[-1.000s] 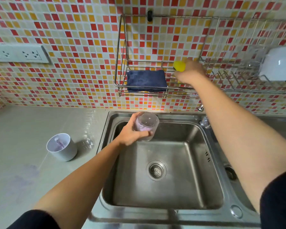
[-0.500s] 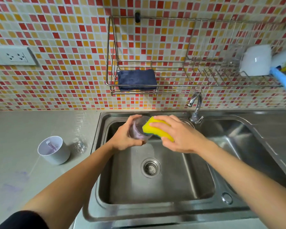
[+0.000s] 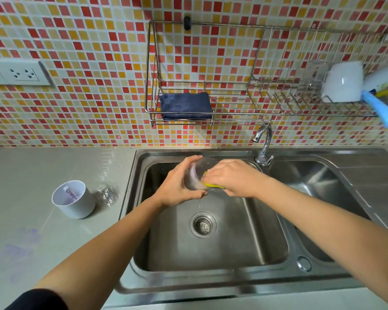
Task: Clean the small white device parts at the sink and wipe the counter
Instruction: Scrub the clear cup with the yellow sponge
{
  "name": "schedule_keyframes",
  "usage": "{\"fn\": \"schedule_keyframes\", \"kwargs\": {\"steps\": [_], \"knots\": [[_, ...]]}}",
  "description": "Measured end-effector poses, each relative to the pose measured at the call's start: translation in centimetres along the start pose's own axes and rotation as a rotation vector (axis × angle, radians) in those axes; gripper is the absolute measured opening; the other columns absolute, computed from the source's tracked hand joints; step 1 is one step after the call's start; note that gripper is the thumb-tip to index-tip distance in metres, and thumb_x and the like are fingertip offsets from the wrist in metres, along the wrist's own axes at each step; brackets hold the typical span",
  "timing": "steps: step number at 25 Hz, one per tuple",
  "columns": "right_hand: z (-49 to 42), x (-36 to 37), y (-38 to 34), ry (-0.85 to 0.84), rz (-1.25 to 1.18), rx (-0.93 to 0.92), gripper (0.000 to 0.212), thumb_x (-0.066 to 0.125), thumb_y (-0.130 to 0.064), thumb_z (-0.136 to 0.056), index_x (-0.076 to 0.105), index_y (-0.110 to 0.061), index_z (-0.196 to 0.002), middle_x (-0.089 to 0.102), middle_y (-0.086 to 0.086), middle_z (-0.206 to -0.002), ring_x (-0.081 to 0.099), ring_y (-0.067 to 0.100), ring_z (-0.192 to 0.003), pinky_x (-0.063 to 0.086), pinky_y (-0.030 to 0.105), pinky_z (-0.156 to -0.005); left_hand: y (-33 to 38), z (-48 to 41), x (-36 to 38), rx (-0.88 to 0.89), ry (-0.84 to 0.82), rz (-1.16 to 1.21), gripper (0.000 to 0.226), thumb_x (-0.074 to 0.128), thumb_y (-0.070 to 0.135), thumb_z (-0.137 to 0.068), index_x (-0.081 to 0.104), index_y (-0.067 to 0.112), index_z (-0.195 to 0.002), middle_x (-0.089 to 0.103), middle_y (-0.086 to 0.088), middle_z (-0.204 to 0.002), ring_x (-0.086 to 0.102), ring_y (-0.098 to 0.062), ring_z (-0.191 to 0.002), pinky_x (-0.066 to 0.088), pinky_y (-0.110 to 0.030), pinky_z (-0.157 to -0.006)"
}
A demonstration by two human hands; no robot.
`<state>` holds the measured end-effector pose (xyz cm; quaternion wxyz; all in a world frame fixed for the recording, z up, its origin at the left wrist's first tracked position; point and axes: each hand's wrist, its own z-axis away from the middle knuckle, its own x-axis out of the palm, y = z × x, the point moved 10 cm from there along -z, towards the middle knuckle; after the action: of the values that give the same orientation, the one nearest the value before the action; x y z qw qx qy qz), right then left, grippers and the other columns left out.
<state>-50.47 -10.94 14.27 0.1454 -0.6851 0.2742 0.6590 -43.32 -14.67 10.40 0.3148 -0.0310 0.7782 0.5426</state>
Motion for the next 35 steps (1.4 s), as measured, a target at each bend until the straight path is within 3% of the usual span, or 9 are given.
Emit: {"fn": "schedule_keyframes", "kwargs": {"steps": [4,8,13,16,20,24,28,32,35], "knots": [[0.4,-1.4,0.3,0.038,0.001,-0.013,0.038,0.075,0.006,-0.047,0.067,-0.019,-0.074,0.063,-0.002,-0.061,0.059,0.022,-0.059,0.049,0.026,-0.056,-1.4,0.1,-0.3,-0.071,-0.071,0.058,0.105,0.087,0.017,-0.058,0.025,0.054,-0.135,0.036,0.008,-0.139,0.041,-0.011,-0.130,0.042,-0.042,-0.106],[0.0,-2.2,-0.1,0.021,0.009,-0.069,0.021,0.073,0.000,-0.063,0.066,-0.018,-0.073,0.061,-0.001,-0.062,0.056,0.023,-0.061,0.052,0.029,-0.056,-2.0,0.2,0.8,-0.157,-0.229,0.083,0.118,0.088,0.014,-0.059,0.012,0.042,-0.145,0.046,0.019,-0.131,0.049,0.001,-0.121,0.041,-0.022,-0.103],[-0.4,-0.3,0.5,-0.102,-0.198,0.177,0.036,0.060,0.014,-0.058,0.052,-0.019,-0.071,0.060,0.005,-0.072,0.055,0.028,-0.075,0.048,0.037,-0.063,-0.6,0.0,-0.7,-0.032,-0.020,-0.101,0.087,0.085,0.021,-0.060,0.036,0.019,-0.132,0.047,0.000,-0.126,0.048,-0.010,-0.114,0.041,-0.024,-0.097],[0.1,0.1,0.9,-0.077,-0.442,0.330,0.028,0.068,-0.001,-0.069,0.065,-0.020,-0.091,0.066,0.003,-0.083,0.056,0.023,-0.082,0.046,0.035,-0.070,-0.7,0.3,-1.5,0.000,0.037,-0.167,0.089,0.084,0.022,-0.060,0.035,0.013,-0.134,0.041,0.001,-0.122,0.043,-0.008,-0.111,0.039,-0.024,-0.096],[-0.5,0.4,-0.2,-0.168,-0.261,0.226,0.012,0.069,-0.008,-0.075,0.058,-0.012,-0.078,0.063,0.008,-0.078,0.053,0.028,-0.082,0.047,0.040,-0.071,0.0,0.1,-0.8,0.027,0.043,-0.227,0.092,0.082,0.020,-0.059,0.034,0.010,-0.137,0.036,0.003,-0.119,0.042,-0.010,-0.110,0.040,-0.028,-0.095],[-0.6,-1.0,-0.5,-0.050,-0.182,0.212,0.028,0.063,0.008,-0.066,0.048,-0.015,-0.063,0.058,0.011,-0.063,0.052,0.031,-0.069,0.044,0.035,-0.060,0.6,-0.1,-1.0,0.052,0.088,-0.196,0.093,0.084,0.017,-0.060,0.033,0.007,-0.137,0.036,0.000,-0.119,0.040,-0.008,-0.111,0.034,-0.016,-0.094],[-0.1,-0.6,0.4,-0.036,-0.275,0.363,0.030,0.068,-0.016,-0.079,0.042,-0.017,-0.063,0.049,0.006,-0.065,0.054,0.031,-0.077,0.040,0.033,-0.062,0.6,0.2,-0.7,0.040,0.143,-0.215,0.095,0.086,0.018,-0.060,0.033,0.005,-0.137,0.036,-0.002,-0.121,0.037,-0.004,-0.108,0.034,-0.011,-0.094],[0.5,-1.1,-1.6,-0.035,-0.040,0.092,0.026,0.073,0.005,-0.050,0.060,-0.015,-0.058,0.057,0.000,-0.053,0.055,0.024,-0.057,0.052,0.029,-0.061,-0.8,0.6,-0.1,-0.038,0.037,-0.004,0.097,0.085,0.017,-0.060,0.026,0.037,-0.135,0.036,0.003,-0.133,0.043,-0.010,-0.123,0.043,-0.031,-0.104],[0.8,-0.7,-3.0,-0.047,0.232,-0.126,0.020,0.067,-0.007,-0.064,0.060,-0.025,-0.057,0.056,-0.009,-0.054,0.056,0.015,-0.060,0.047,0.024,-0.060,-0.9,0.6,0.5,-0.049,-0.114,-0.046,0.104,0.084,0.015,-0.060,0.023,0.043,-0.139,0.036,0.006,-0.143,0.039,-0.011,-0.131,0.038,-0.032,-0.108]]}}
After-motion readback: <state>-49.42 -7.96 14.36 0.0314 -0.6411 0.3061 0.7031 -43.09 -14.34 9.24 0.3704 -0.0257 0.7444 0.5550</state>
